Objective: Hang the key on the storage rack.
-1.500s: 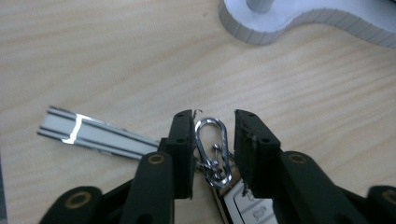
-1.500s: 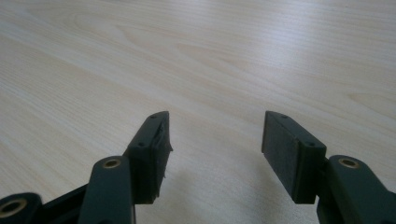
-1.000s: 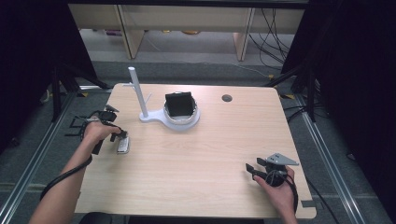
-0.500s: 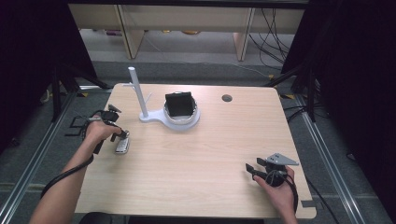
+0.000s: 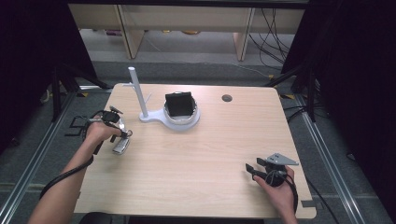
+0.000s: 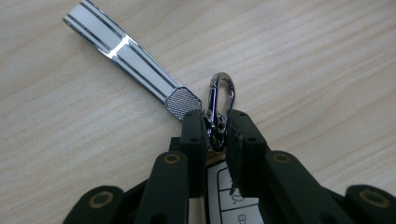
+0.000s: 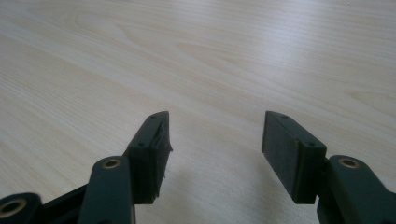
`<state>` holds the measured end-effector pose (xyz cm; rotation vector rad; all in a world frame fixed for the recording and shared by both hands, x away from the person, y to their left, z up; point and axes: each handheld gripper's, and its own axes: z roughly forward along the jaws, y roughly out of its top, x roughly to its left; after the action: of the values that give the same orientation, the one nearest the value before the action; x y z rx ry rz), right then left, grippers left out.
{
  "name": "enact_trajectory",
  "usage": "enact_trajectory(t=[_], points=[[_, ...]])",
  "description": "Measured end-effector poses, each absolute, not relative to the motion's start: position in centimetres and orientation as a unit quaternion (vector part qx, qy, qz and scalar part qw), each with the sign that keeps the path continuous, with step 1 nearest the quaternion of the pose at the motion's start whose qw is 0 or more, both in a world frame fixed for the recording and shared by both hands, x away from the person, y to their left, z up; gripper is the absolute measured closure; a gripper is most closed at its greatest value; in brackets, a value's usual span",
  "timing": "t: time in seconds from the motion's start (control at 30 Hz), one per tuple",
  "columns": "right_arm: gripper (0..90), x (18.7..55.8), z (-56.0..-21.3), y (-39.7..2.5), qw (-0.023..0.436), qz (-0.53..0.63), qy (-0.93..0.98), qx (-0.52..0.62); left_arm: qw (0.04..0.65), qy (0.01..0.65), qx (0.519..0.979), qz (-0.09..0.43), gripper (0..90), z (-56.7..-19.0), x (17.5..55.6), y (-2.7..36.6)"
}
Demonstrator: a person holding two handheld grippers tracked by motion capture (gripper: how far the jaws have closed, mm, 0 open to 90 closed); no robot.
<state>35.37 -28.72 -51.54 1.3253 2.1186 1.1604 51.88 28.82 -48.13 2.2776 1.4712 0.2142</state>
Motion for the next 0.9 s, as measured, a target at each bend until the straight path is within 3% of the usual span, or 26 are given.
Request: enact_trajectory(t=[0.37, 0.73, 0.8, 0.83, 0.9], points=[[42.7, 35.5, -51.5, -28.8, 0.19, 0.411, 0.756, 0.473, 0.201, 0.542, 0.815, 0.042, 73.8, -48.1, 53.1, 28.9], [42.6, 35.3, -51.5, -28.8, 0.181, 0.414, 0.756, 0.473, 0.196, 0.524, 0.827, 0.057, 81.4, -47.8, 52.8, 28.0], [42.6, 35.4, -51.6, -28.7, 0.191, 0.409, 0.756, 0.474, 0.185, 0.515, 0.834, 0.063, 89.9, -47.9, 52.7, 27.7], [42.5, 35.4, -51.6, -28.8, 0.191, 0.414, 0.755, 0.471, 0.169, 0.488, 0.853, 0.075, 89.9, -47.9, 53.0, 28.1], [42.5, 35.3, -51.5, -28.8, 0.185, 0.41, 0.757, 0.474, 0.184, 0.494, 0.847, 0.072, 89.9, -48.0, 53.0, 28.0]])
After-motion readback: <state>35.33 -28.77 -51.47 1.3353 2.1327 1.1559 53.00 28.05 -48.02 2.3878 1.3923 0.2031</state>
